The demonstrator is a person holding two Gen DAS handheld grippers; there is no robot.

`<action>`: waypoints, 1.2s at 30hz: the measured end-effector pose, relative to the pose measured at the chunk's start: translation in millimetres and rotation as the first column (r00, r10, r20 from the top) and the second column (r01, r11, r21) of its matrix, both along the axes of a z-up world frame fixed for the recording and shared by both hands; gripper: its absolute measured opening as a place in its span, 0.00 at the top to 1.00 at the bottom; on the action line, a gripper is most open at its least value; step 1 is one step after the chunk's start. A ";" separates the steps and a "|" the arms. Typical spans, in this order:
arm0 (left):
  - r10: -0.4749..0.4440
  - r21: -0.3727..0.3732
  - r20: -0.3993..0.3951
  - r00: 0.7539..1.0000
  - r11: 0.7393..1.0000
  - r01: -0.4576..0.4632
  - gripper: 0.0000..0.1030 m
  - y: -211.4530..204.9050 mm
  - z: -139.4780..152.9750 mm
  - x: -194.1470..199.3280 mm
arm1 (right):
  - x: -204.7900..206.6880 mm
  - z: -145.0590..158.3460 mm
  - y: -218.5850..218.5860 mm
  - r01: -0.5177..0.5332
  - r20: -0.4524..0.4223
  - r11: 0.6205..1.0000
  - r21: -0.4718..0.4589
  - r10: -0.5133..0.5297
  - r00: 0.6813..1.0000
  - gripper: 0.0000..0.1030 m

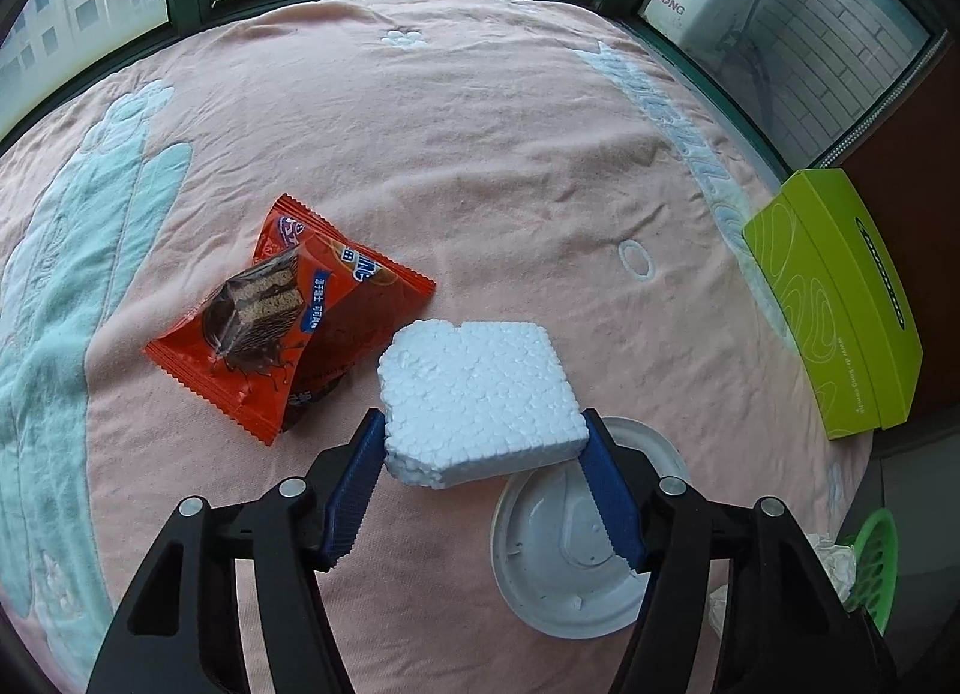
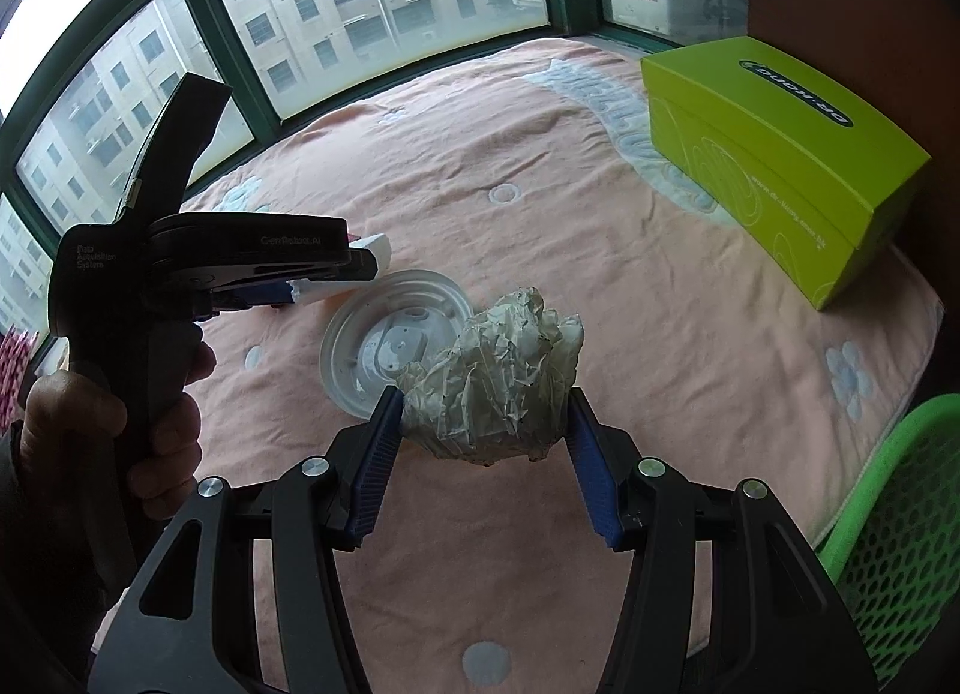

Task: Collect trash
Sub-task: 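Carry the tissue and foam block to the green wastebasket with both tools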

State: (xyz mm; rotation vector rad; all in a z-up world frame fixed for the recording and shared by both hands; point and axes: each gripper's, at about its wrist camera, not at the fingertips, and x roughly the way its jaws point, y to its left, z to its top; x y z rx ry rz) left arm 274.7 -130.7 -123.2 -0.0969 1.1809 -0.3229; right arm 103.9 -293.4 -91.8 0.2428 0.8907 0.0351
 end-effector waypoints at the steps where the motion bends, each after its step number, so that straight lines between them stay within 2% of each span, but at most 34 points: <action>1: -0.002 -0.002 0.011 1.000 1.000 0.002 0.40 0.8 2.2 -2.4 | -1.6 0.8 -0.3 0.002 0.002 1.000 0.002 -0.002 1.000 0.47; 10: -0.004 0.007 0.114 0.993 1.000 0.004 0.40 16.5 34.0 -34.8 | -24.7 12.0 1.4 0.019 0.033 1.000 -0.010 -0.019 0.999 0.47; 23: -0.006 0.001 0.261 0.965 1.000 0.006 0.40 43.1 88.2 -99.2 | -62.9 33.6 1.7 0.055 0.080 0.998 -0.032 -0.052 0.995 0.47; 26: -0.002 -0.014 0.278 0.960 1.000 0.006 0.40 48.7 96.5 -112.5 | -72.1 37.7 -0.6 0.070 0.085 0.997 -0.034 -0.067 0.994 0.47; 36: -0.007 0.011 0.348 0.937 1.000 0.004 0.40 58.4 113.2 -153.6 | -102.4 55.5 -7.2 0.115 0.122 0.992 -0.058 -0.108 0.987 0.47</action>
